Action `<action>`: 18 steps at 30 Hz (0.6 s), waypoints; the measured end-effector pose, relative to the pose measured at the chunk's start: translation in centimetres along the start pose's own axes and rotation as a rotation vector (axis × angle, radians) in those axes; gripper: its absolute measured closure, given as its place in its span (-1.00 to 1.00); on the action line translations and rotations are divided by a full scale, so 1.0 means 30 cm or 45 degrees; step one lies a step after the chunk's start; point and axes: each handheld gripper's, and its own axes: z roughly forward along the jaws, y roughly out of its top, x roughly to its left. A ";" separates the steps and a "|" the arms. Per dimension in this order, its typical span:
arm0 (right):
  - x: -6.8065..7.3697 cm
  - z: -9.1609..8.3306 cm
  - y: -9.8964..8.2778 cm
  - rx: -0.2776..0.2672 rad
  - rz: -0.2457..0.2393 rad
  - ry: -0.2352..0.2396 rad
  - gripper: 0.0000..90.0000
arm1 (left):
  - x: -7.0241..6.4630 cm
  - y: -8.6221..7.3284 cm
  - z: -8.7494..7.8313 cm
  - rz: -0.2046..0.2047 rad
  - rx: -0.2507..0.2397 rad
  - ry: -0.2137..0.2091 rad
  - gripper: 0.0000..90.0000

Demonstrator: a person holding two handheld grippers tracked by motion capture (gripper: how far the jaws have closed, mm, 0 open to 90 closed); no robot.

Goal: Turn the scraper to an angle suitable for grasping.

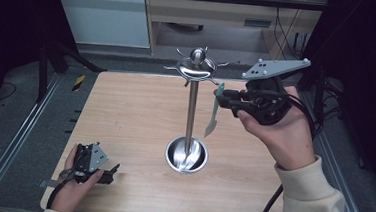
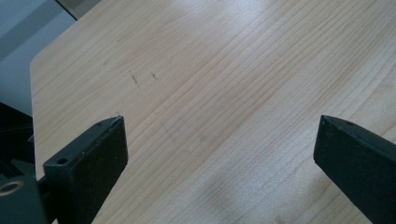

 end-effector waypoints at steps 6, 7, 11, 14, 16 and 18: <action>0.001 0.003 0.006 0.005 0.002 0.003 0.66 | 0.000 0.000 0.000 0.000 0.000 -0.001 -0.94; 0.000 0.004 0.007 0.006 0.002 0.004 0.66 | 0.000 0.000 0.000 0.000 0.000 -0.001 -0.94; 0.001 0.007 0.010 0.012 0.001 0.006 0.66 | 0.000 0.000 0.000 0.002 0.001 -0.001 -0.94; 0.000 0.010 0.011 0.019 0.005 0.004 0.66 | -0.001 0.000 0.000 0.001 0.001 -0.001 -0.94; -0.002 0.012 0.012 0.019 0.009 0.005 0.66 | -0.001 0.000 0.000 0.001 0.000 -0.001 -0.94; -0.003 0.014 0.013 0.018 0.009 0.008 0.66 | -0.001 0.000 0.001 0.001 0.001 -0.001 -0.94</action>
